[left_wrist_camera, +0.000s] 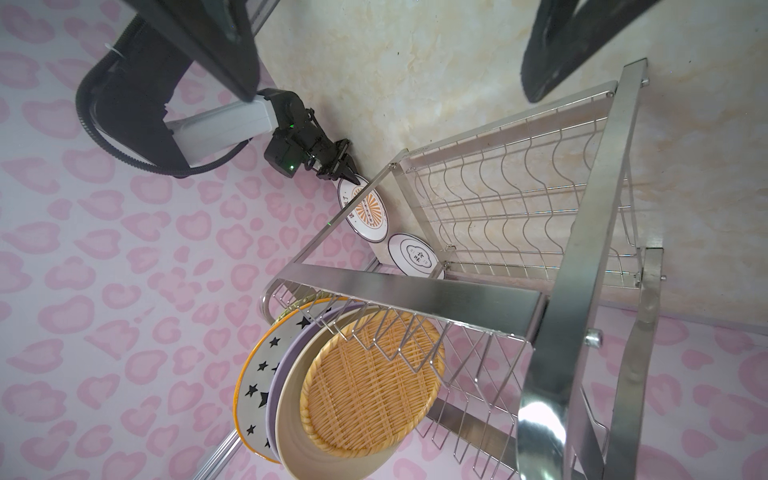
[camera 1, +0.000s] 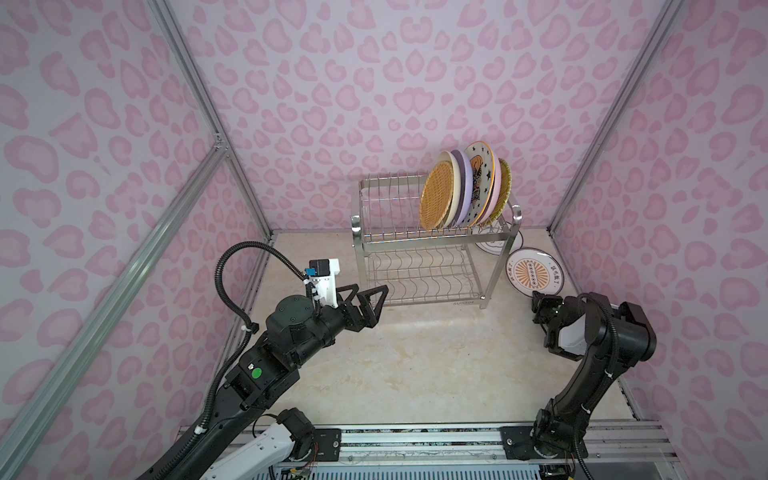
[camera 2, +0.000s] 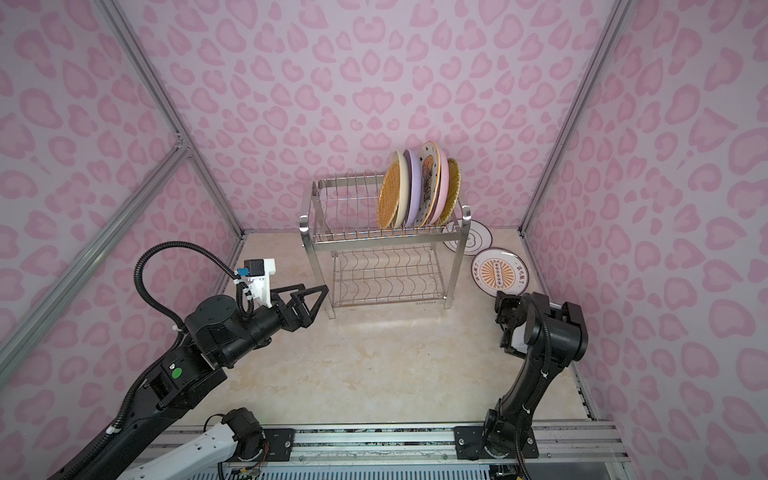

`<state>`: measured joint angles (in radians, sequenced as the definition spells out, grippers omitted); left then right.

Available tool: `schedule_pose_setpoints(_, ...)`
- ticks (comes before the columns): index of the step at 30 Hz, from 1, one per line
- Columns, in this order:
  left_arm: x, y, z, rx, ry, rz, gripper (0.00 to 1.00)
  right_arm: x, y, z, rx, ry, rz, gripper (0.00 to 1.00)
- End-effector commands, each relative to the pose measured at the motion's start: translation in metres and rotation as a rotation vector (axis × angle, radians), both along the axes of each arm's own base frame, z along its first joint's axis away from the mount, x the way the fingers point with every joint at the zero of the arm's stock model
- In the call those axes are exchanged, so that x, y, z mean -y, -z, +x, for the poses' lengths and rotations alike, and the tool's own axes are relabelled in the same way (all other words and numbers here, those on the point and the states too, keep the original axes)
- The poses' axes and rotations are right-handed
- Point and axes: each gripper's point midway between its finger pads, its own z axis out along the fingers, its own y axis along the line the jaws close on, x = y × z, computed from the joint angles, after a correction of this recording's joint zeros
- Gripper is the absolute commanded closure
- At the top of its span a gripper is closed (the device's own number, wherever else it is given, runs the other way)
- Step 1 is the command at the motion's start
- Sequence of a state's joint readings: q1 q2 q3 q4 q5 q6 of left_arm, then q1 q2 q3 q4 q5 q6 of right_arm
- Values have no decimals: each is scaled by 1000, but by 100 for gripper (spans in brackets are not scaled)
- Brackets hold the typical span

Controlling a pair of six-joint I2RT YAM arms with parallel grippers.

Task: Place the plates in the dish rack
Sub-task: 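Grasp the rim of the white sunburst plate with the right gripper, then lift the sunburst plate upright off the table with the right gripper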

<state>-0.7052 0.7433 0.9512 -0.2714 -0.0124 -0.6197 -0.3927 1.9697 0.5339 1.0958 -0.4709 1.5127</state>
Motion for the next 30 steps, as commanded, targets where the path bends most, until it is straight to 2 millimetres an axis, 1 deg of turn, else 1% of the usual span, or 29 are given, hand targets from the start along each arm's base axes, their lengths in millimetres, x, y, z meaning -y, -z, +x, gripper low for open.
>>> schedule_pose_setpoints(1, 0, -5, 3, 15, -10, -9, 0, 0, 11, -16, -85, 7, -8, 100)
schedule_pose_setpoints(6, -2, -4, 2, 13, -11, -9, 0, 7, -16, -32, -68, 9, -73, 100)
schedule_pose_setpoints(9, -1, -4, 0, 10, -7, -12, 0, 15, -34, -47, -72, 16, -132, 100)
schedule_pose_setpoints(11, 0, -3, 0, 5, -4, -14, 0, 21, -50, -57, -75, 15, -186, 100)
schedule_pose_setpoints(15, 3, -2, 0, -5, 11, -22, 0, 31, -91, -77, -66, 39, -292, 100)
schedule_pose_setpoints(20, 5, -1, -1, -16, 25, -31, 0, 33, -153, -109, -16, 92, -434, 100)
schedule_pose_setpoints(22, 6, 0, -2, -19, 31, -35, 0, 31, -177, -121, 12, 106, -491, 100)
schedule_pose_setpoints(23, 7, -1, -2, -19, 35, -38, 0, 27, -188, -124, 15, 81, -524, 100)
schedule_pose_setpoints(24, 8, -1, -3, -21, 42, -41, 0, 19, -193, -124, -2, 25, -537, 100)
schedule_pose_setpoints(26, 11, -2, -4, -24, 57, -46, 0, 8, -196, -123, 6, -17, -548, 100)
schedule_pose_setpoints(28, 14, -3, -4, -27, 71, -49, 0, 4, -207, -124, 33, -27, -568, 100)
schedule_pose_setpoints(30, 15, -3, -5, -31, 78, -52, 0, 3, -223, -123, 47, -39, -605, 100)
